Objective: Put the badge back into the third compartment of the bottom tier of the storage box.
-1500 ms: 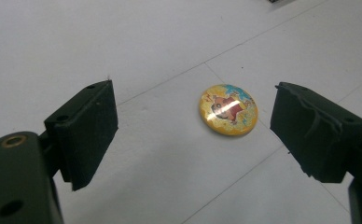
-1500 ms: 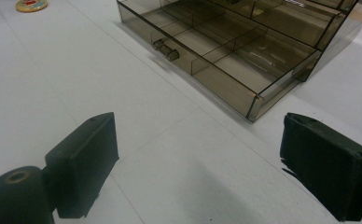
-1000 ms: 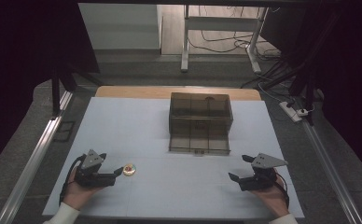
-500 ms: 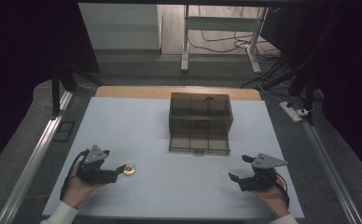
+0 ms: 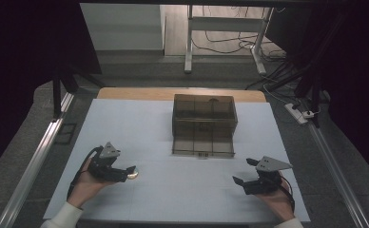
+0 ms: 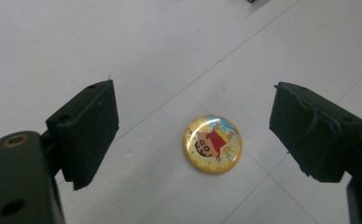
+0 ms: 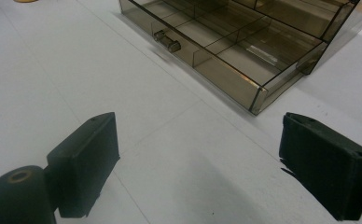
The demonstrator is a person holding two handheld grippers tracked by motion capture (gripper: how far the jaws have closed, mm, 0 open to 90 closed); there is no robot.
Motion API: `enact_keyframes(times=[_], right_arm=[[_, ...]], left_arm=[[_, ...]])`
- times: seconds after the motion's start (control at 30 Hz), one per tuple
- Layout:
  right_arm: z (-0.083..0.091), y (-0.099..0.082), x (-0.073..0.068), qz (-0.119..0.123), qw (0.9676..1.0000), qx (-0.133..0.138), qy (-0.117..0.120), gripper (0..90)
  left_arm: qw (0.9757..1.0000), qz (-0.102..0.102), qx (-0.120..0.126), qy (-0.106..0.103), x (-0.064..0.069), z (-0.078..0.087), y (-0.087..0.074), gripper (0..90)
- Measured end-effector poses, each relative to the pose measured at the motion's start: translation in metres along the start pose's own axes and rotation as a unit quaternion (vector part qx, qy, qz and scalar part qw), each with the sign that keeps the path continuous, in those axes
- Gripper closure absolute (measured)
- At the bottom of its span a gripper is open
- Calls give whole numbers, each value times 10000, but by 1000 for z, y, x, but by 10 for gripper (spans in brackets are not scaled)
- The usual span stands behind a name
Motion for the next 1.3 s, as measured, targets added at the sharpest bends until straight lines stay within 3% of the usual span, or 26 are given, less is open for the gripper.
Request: enact_keyframes(times=[0.27, 0.4, 0.5, 0.53, 0.57, 1.03, 1.3], right_arm=[[-3, 0, -2, 52, 10000, -39, 66, 122], [-4, 0, -2, 54, 9999, -37, 87, 123], [-5, 1, -2, 51, 9999, -26, 88, 125], [-5, 1, -2, 70, 9999, -49, 96, 125], [-5, 0, -2, 60, 9999, -57, 97, 125], [-5, -1, -1, 46, 9999, -92, 75, 125], [-4, -3, -1, 38, 9999, -98, 65, 126]], left_arm=[[9995, -178, -207, -138, 1, -5, 18, 154], [9986, -174, -434, -263, 2, -11, 15, 157], [9968, -225, -645, -421, 7, -16, 9, 164], [9942, -325, -818, -624, 13, -17, 4, 164], [9934, -342, -861, -669, 15, -17, 3, 167], [9892, -437, -1305, -504, 12, -32, -11, 181], [9863, -560, -1493, -420, 11, -36, -17, 238]])
Point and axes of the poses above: each handheld gripper's, and its own axes: z roughly backward along the jaws, y roughly out of its top, x roughly to its right, the point moved 9 cm from there along -z, roughly forward along the jaws, and after that the axes turned 4 degrees about x, right-handed, at the moved point
